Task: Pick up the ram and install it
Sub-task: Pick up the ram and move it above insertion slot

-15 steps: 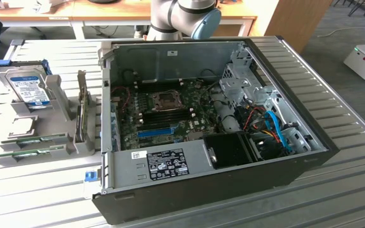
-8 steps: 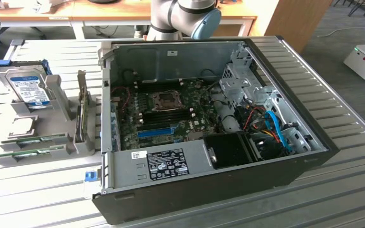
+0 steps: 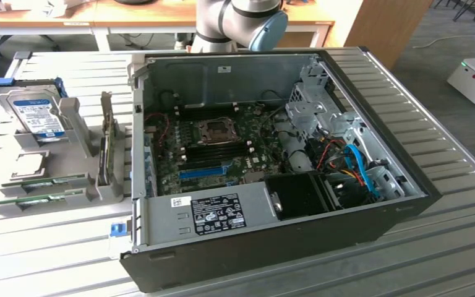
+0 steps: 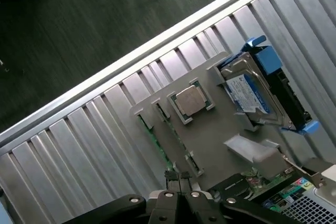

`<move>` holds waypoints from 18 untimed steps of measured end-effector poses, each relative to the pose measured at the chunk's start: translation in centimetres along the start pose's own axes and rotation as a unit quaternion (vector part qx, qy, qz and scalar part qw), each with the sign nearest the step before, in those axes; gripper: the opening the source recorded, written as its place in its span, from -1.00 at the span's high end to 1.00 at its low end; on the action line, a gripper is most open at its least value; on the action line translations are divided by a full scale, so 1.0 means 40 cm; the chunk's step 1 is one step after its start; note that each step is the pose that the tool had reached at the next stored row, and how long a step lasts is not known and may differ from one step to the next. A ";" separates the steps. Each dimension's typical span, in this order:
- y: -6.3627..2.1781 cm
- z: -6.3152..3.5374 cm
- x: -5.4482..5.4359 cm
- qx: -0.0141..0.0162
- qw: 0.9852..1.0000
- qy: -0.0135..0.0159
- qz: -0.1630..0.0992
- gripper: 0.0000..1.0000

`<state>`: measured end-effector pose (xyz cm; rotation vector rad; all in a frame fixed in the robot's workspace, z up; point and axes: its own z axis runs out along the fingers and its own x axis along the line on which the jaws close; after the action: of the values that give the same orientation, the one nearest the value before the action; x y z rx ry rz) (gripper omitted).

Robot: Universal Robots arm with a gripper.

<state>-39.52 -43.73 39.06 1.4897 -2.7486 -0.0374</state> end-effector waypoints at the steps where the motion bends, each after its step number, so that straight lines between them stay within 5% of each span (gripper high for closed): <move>1: 0.000 0.000 0.000 0.000 1.000 0.000 -0.017 0.79; 10: 0.000 0.000 0.000 0.000 0.994 0.003 -0.108 0.79; 18: 0.000 0.000 0.000 0.000 0.985 0.005 -0.170 0.79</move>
<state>-39.52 -43.73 39.06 1.9331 -2.4523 -0.0327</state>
